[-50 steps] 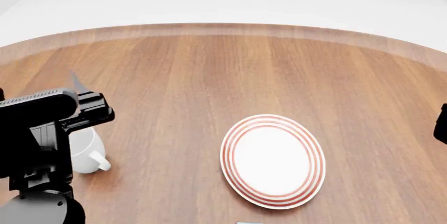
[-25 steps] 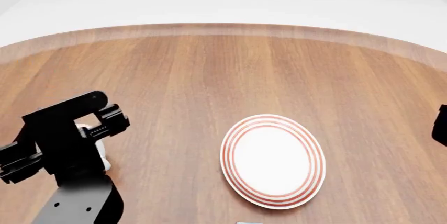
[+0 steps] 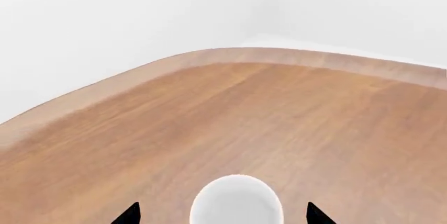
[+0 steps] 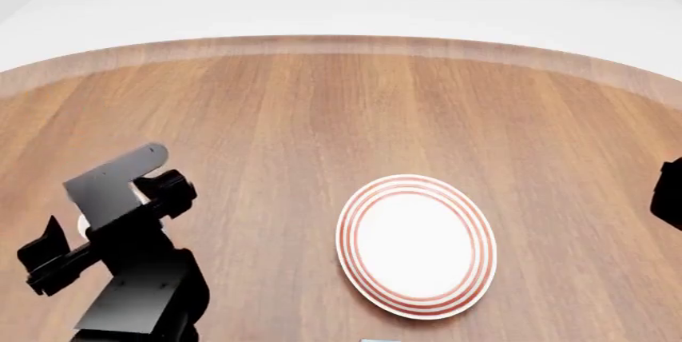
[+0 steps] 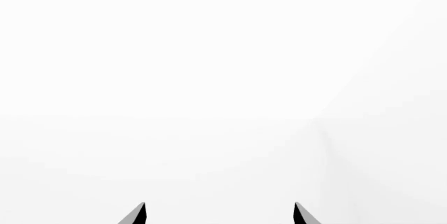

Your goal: Pick up the white mug and put it on the plate, and put the chocolate pudding to the right of the plate.

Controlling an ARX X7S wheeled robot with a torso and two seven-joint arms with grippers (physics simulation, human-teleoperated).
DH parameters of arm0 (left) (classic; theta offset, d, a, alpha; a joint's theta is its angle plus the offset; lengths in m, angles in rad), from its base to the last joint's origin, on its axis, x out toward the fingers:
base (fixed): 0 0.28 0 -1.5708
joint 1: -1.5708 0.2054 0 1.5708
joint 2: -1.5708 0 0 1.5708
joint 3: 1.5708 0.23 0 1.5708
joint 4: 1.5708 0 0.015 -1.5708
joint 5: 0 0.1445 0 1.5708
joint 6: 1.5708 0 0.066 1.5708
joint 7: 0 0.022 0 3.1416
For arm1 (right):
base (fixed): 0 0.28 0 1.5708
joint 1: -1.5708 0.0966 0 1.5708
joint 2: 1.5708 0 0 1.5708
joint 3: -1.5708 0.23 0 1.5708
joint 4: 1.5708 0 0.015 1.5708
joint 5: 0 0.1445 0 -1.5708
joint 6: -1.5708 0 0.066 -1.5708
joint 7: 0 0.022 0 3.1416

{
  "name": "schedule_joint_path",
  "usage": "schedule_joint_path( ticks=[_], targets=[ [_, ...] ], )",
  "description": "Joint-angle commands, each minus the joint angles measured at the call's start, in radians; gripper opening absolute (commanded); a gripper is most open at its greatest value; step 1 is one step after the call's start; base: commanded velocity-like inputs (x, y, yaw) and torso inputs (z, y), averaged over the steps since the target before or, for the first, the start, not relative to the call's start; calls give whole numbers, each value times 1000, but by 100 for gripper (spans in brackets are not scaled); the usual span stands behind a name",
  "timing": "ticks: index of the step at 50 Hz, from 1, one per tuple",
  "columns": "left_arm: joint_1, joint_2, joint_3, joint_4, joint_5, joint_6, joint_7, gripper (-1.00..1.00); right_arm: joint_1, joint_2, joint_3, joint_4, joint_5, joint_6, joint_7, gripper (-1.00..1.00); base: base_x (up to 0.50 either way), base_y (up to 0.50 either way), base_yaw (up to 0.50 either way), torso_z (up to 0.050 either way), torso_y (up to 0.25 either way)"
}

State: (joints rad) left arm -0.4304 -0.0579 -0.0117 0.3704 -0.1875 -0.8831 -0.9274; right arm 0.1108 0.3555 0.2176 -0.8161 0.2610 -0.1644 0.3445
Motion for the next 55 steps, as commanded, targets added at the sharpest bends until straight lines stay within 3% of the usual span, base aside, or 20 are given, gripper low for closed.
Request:
schedule_joint_path(
  ticks=[1,28,55],
  targets=[
    [-19,36,-35,-143,-20,30,-35,100,-4,-15,19,6,-14,-9,-25,100,0,0,0,0,0],
    [-33,38,-55,-318,-191,99,-138,100,-13,-5,6,7,-12,-16,-23,100,0,0,0,0,0],
    [-138,34,-8,-547,-370,298,-190,100,-17,4,-4,10,4,-19,-20,100,0,0,0,0,0]
  ],
)
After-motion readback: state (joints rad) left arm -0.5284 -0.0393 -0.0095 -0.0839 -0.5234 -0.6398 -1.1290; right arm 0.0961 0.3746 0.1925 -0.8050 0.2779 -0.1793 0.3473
